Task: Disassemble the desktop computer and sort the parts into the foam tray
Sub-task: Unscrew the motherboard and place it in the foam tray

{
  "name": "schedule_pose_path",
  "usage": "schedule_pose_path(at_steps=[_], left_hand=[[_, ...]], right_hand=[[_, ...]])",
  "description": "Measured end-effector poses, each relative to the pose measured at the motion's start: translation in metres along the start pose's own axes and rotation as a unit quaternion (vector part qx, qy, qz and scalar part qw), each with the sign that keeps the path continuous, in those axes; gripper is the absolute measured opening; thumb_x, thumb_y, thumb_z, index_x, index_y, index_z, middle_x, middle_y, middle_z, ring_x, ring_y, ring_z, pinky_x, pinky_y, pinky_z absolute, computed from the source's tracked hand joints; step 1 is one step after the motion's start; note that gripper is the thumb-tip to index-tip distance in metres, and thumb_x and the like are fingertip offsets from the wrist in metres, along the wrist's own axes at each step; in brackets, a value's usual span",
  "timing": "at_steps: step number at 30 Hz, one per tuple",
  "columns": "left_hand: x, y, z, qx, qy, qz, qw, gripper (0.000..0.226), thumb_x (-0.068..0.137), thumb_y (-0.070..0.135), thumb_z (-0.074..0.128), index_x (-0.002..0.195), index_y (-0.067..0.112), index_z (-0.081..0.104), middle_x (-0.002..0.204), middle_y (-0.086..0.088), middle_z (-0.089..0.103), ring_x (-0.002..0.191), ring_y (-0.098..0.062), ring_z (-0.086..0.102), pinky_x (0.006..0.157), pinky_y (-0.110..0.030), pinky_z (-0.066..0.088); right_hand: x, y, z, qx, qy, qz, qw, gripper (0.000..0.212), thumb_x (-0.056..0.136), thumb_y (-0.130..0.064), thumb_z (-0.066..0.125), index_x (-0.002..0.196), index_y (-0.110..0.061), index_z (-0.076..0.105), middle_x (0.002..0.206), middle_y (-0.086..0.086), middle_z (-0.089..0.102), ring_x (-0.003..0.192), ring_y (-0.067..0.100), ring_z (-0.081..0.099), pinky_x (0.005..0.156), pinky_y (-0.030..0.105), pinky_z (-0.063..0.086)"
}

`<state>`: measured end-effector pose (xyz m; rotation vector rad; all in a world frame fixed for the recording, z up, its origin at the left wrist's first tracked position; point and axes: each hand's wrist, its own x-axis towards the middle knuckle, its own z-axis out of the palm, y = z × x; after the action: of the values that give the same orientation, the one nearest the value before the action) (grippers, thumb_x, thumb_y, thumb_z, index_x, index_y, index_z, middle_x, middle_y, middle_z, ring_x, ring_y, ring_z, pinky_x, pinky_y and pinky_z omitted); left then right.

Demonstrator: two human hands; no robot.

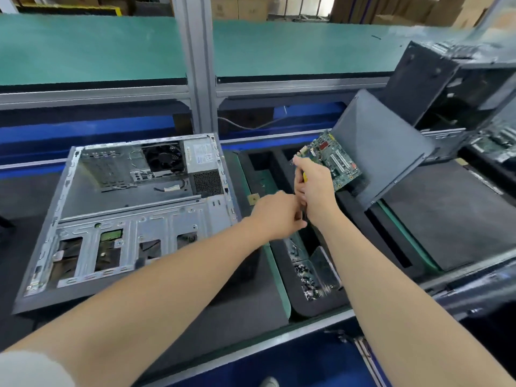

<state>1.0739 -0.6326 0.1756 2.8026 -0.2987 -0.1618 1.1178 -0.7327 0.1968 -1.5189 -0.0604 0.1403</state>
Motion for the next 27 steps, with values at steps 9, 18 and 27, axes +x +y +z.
schedule_pose_path(at_steps=[9,18,27], left_hand=[[0.034,0.049,0.067,-0.002,-0.22,-0.031,0.975,0.018,0.087,0.031,0.079,0.104,0.025,0.078,0.111,0.002,0.072,0.105,-0.022,0.067,0.088,-0.045,0.06],[0.049,0.035,0.063,-0.109,-0.151,-0.072,0.98,0.026,0.087,0.047,0.074,0.099,0.025,0.068,0.095,0.004,0.07,0.085,-0.016,0.065,0.072,-0.028,0.052],[0.011,-0.027,-0.035,-0.114,-0.013,-0.098,0.988,0.021,0.098,0.035,0.064,0.084,0.019,0.067,0.076,0.008,0.065,0.066,-0.004,0.054,0.057,-0.021,0.035]], right_hand=[[0.004,0.052,-0.076,-0.068,-0.014,0.038,0.997,0.05,0.092,-0.026,0.072,0.064,-0.026,0.031,0.057,0.001,0.025,0.05,0.019,0.018,0.05,0.032,0.016],[0.014,0.037,-0.075,-0.111,-0.018,-0.029,0.993,0.04,0.096,-0.023,0.059,0.063,-0.005,0.048,0.055,0.015,0.053,0.051,0.022,0.046,0.06,0.035,0.042],[0.023,-0.025,0.023,-0.191,-0.046,-0.189,0.962,0.046,0.097,-0.036,0.054,0.061,-0.008,0.053,0.051,-0.003,0.053,0.053,0.018,0.049,0.059,0.041,0.043]])
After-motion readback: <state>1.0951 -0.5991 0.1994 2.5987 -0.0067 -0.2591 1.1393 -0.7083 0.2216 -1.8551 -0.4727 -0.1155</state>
